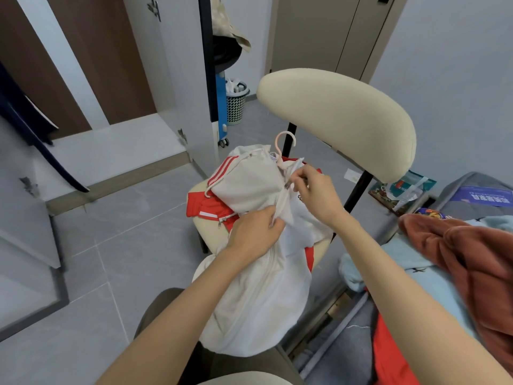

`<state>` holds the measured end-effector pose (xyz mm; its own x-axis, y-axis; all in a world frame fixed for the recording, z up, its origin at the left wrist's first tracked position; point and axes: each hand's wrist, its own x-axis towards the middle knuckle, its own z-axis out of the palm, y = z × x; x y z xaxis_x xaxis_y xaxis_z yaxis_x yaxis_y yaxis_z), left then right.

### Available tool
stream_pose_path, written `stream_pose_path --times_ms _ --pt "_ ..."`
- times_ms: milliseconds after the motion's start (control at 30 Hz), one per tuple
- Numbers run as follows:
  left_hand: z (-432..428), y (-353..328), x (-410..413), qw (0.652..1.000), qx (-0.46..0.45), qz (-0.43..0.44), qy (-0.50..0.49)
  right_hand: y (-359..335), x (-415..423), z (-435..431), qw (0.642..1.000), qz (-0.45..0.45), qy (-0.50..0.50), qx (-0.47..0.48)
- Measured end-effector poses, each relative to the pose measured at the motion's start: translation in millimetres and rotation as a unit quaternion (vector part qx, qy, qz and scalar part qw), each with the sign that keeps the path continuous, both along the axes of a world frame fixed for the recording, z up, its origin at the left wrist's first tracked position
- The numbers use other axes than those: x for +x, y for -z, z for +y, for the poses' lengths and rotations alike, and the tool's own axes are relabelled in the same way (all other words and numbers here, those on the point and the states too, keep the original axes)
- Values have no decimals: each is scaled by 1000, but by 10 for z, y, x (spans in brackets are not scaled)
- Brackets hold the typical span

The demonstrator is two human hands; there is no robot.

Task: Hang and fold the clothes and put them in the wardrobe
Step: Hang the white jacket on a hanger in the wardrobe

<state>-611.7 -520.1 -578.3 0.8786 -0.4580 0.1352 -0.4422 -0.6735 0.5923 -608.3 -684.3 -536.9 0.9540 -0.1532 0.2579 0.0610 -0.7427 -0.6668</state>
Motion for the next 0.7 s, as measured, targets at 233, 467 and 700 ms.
stream_pose_path --times_ms 233,467,700 --pt "656 292 1 996 19 72 56 -15 420 -166 988 9 132 81" --pt "792 550 59 977 150 149 30 272 464 34 995 -1 91 50" --pt "723 598 151 967 184 177 20 229 477 73 971 -57 151 174"
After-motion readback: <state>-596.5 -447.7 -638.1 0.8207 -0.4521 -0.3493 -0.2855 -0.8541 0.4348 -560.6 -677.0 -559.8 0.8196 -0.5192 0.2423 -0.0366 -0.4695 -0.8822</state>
